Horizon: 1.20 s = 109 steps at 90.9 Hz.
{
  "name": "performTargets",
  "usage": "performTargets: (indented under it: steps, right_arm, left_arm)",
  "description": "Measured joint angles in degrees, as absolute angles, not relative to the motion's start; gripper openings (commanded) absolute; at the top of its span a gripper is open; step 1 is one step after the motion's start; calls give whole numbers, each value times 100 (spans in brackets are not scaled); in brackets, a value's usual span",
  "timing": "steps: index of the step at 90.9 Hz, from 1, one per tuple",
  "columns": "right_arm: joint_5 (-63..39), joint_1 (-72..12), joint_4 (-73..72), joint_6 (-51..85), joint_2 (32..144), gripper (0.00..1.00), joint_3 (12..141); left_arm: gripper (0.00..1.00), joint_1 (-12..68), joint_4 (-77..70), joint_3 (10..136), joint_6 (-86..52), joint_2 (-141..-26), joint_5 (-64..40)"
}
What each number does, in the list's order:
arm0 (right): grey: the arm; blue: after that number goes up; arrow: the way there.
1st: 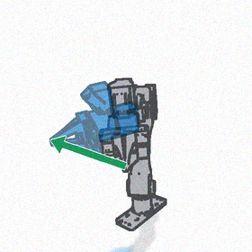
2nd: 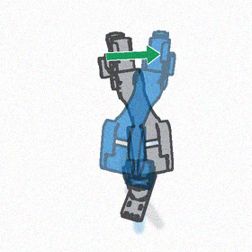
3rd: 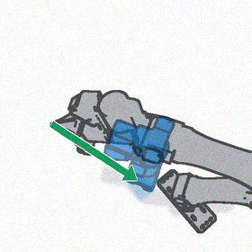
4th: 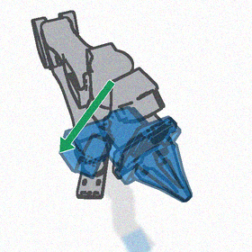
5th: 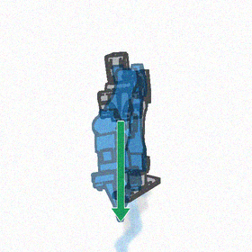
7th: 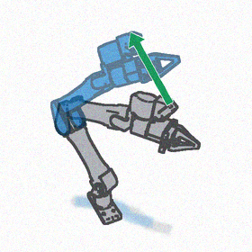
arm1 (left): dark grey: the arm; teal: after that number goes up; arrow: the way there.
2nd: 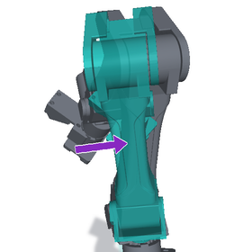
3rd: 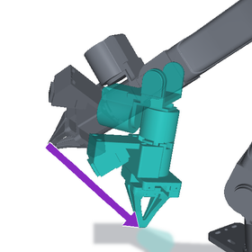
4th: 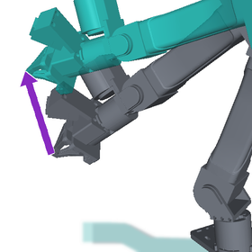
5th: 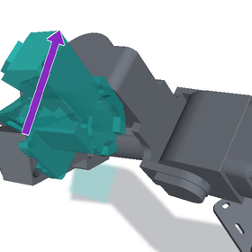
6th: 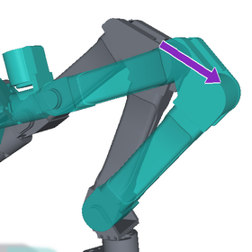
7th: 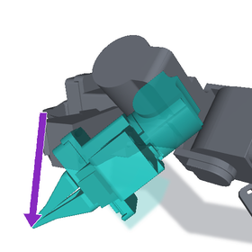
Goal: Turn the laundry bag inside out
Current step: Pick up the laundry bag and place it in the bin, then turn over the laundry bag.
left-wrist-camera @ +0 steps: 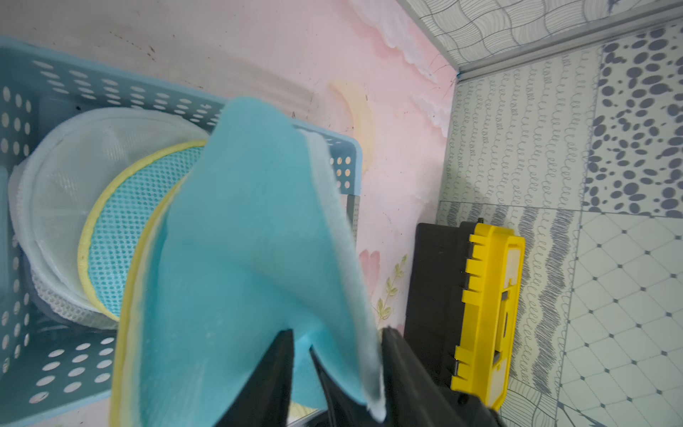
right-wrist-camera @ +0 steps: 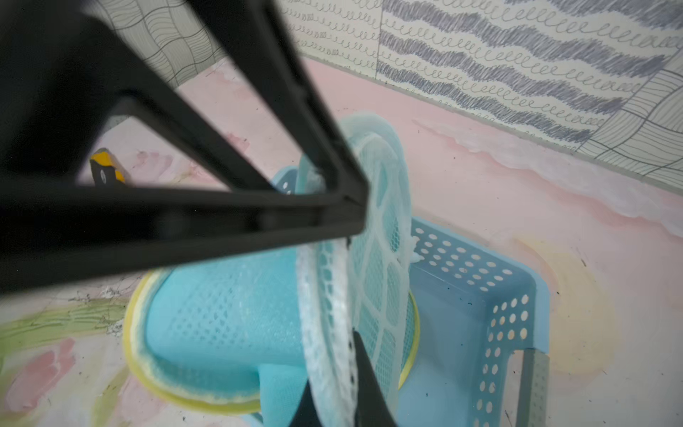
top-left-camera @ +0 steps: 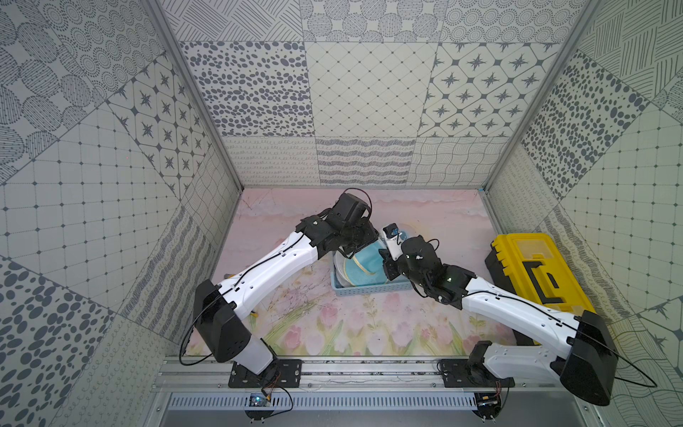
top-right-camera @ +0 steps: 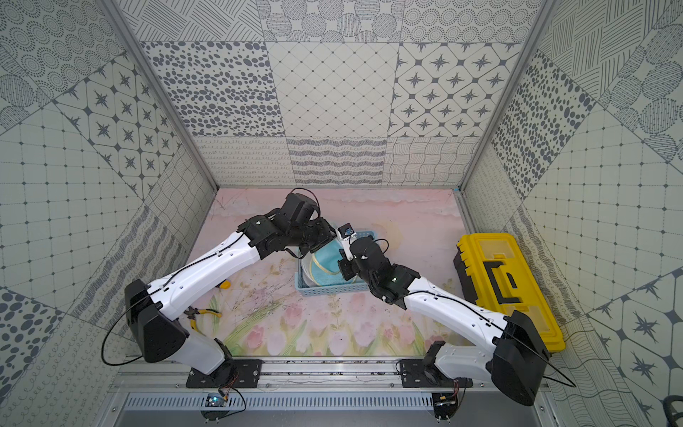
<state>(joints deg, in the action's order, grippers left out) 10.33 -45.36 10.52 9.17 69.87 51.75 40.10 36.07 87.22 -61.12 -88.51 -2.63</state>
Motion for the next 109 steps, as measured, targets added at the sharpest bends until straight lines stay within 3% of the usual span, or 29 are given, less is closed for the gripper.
performTargets:
  steps: [31,55,71,93,109]
  right_arm:
    - [-1562,-2908,1177,1717,6632,0,5787]
    - [-3417,-2349,882,2117,6532,0,5811]
    - [-3962,-2309,631,2298,6451,0,5800]
    - [-4233,-2311,266,2561,6442,0,5557]
    - [-4313,-2307,145,2681,6359,0,5404]
  left_arm:
    - [71,3542,3002,7428,-5144,-7264,-515]
    - [60,3391,2285,6482,-4735,-6895,-1341]
    - [46,3498,1699,6250,-4637,-6947,-1850]
    - [45,3701,873,6058,-4698,-7231,-2228]
    - [49,3730,534,5988,-4718,-7094,-2097]
